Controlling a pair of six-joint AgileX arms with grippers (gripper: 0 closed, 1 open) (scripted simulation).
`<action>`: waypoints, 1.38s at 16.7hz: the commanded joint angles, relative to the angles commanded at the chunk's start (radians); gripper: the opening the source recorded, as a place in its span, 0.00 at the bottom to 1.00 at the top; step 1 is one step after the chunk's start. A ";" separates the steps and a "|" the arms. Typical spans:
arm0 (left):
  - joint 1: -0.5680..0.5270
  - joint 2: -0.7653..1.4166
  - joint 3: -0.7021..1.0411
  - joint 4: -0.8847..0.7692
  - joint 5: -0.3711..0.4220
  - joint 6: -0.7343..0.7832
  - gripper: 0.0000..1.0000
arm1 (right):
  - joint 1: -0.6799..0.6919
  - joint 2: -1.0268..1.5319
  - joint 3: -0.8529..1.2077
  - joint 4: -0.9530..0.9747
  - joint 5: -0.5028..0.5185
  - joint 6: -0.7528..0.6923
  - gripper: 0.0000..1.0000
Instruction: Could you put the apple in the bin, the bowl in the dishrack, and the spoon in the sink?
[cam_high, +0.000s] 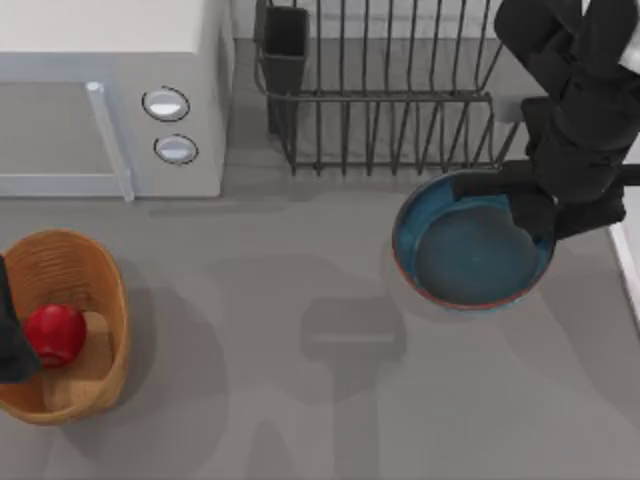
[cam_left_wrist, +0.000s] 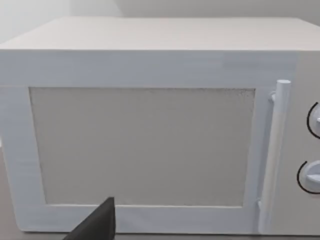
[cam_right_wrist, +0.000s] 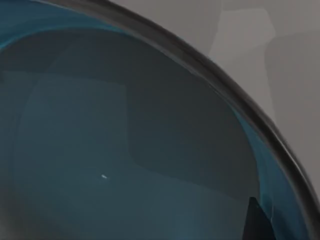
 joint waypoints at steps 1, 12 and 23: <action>0.000 0.000 0.000 0.000 0.000 0.000 1.00 | 0.025 -0.014 0.000 0.041 0.040 -0.014 0.00; 0.000 0.000 0.000 0.000 0.000 0.000 1.00 | 0.455 -0.274 -0.056 0.899 0.765 -0.271 0.00; 0.000 0.000 0.000 0.000 0.000 0.000 1.00 | 0.591 -0.388 -0.074 1.141 0.991 -0.356 0.00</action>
